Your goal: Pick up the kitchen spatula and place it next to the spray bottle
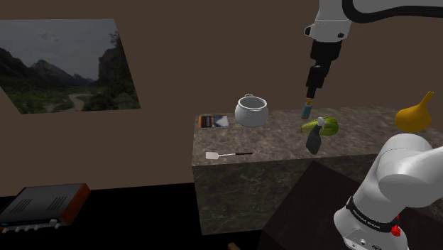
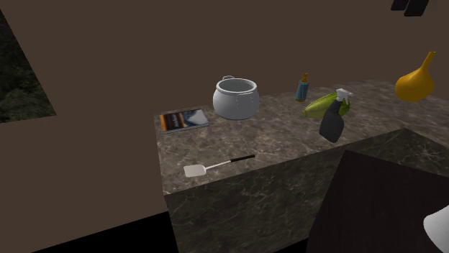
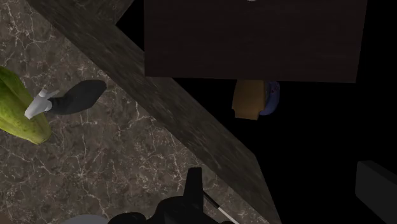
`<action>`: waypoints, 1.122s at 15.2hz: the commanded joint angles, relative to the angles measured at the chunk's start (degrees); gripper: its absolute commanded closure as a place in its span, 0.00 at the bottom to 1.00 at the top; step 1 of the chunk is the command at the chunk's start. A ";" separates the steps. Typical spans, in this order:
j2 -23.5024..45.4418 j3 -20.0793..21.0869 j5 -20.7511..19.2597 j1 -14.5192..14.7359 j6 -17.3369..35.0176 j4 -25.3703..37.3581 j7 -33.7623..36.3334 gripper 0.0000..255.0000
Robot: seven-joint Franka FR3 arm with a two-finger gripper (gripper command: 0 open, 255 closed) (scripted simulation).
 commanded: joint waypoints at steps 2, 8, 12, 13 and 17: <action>0.92 -0.56 -0.35 0.20 1.91 -0.99 -1.02 0.00; 8.17 -3.81 -2.11 1.37 13.48 -5.28 -7.00 0.00; 14.55 -5.81 -2.81 2.20 21.12 -6.52 -10.93 0.00; 16.32 -6.30 -2.91 2.43 22.99 -6.63 -11.92 0.00; 23.96 -8.02 -2.89 3.35 30.23 -6.24 -15.97 0.00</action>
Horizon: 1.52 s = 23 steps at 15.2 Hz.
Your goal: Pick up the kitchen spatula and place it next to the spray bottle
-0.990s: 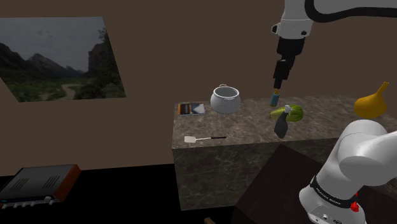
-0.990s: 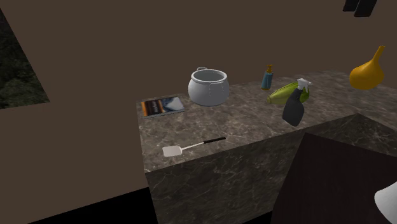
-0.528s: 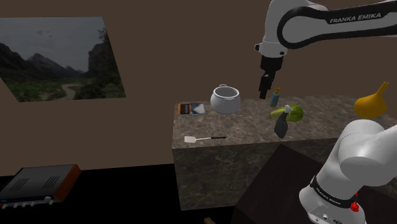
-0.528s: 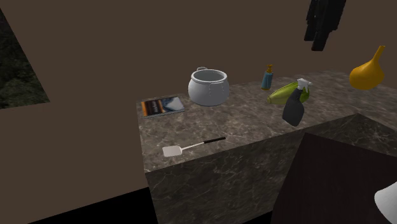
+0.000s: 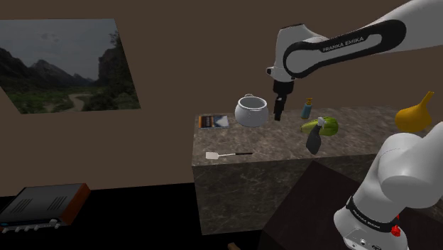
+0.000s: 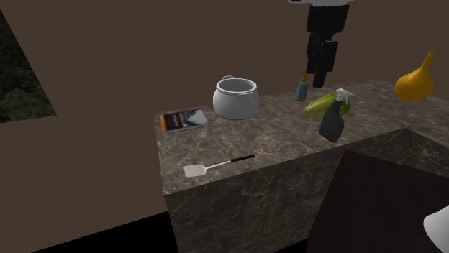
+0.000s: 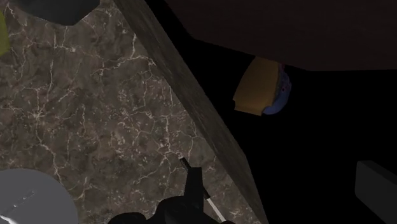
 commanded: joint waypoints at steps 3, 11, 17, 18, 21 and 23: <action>8.61 -1.39 0.63 1.06 7.10 1.54 -4.13 0.00; 26.32 -2.47 4.12 2.22 18.17 7.85 -13.22 0.00; 39.80 -1.12 7.37 1.75 23.64 15.51 -19.78 0.00; 42.02 -0.74 7.80 1.56 24.31 17.02 -20.75 0.00; 48.65 0.48 8.78 0.95 25.90 21.93 -23.40 0.00; 53.04 1.34 9.17 0.53 26.63 25.53 -24.94 0.00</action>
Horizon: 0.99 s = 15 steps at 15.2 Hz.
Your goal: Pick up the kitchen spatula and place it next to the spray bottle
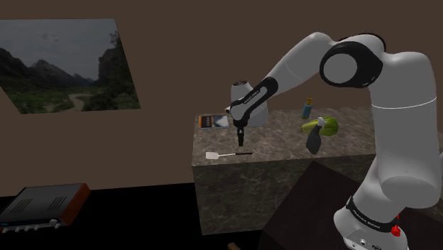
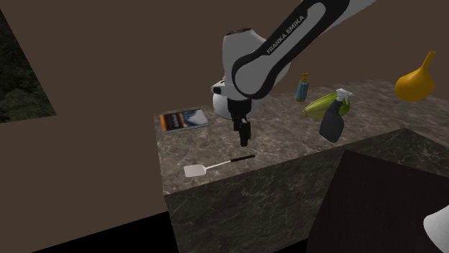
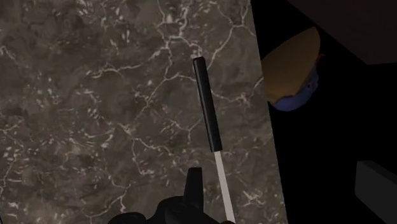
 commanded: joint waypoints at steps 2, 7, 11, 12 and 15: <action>7.21 1.25 0.54 -0.83 0.73 6.44 -2.54 0.00; 18.37 3.13 0.36 -1.48 0.73 17.50 -5.50 0.00; 20.65 3.32 0.44 -1.66 2.00 18.51 -5.67 0.00; 21.27 3.36 0.48 -1.71 2.42 18.70 -5.69 0.00; 23.53 3.50 0.59 -1.91 3.87 19.51 -5.76 0.00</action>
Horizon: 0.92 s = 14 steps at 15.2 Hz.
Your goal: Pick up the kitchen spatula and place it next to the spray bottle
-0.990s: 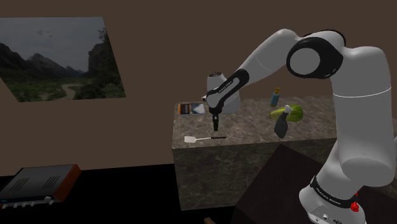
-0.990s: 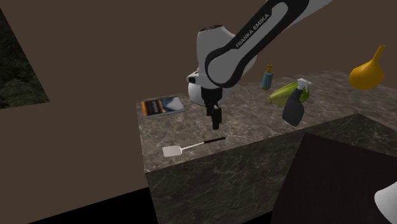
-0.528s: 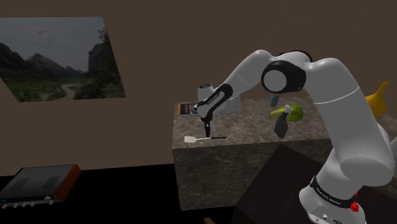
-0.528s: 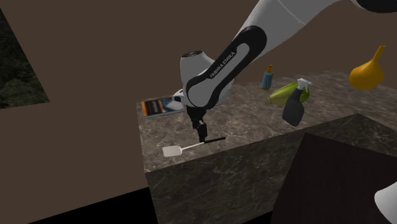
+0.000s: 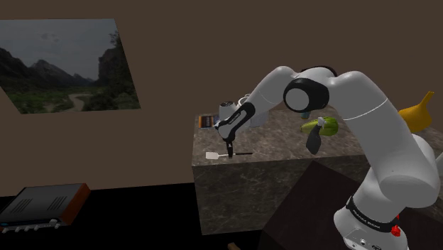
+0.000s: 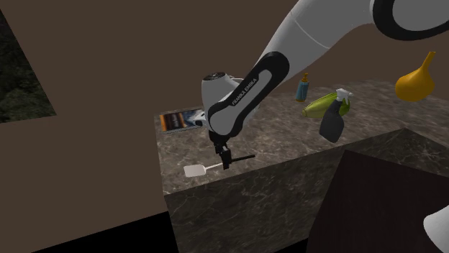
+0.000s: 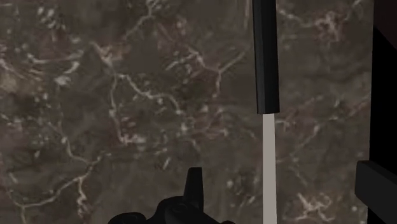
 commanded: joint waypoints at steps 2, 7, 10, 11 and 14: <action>0.87 0.06 0.04 -0.12 0.58 0.32 -0.09 0.00; 0.87 0.06 0.04 -0.12 0.58 0.32 -0.09 0.00; 0.86 0.06 0.04 -0.12 0.57 0.32 -0.09 1.00; 0.86 0.06 0.04 -0.12 0.57 0.32 -0.09 1.00; 0.86 0.06 0.04 -0.12 0.57 0.32 -0.09 1.00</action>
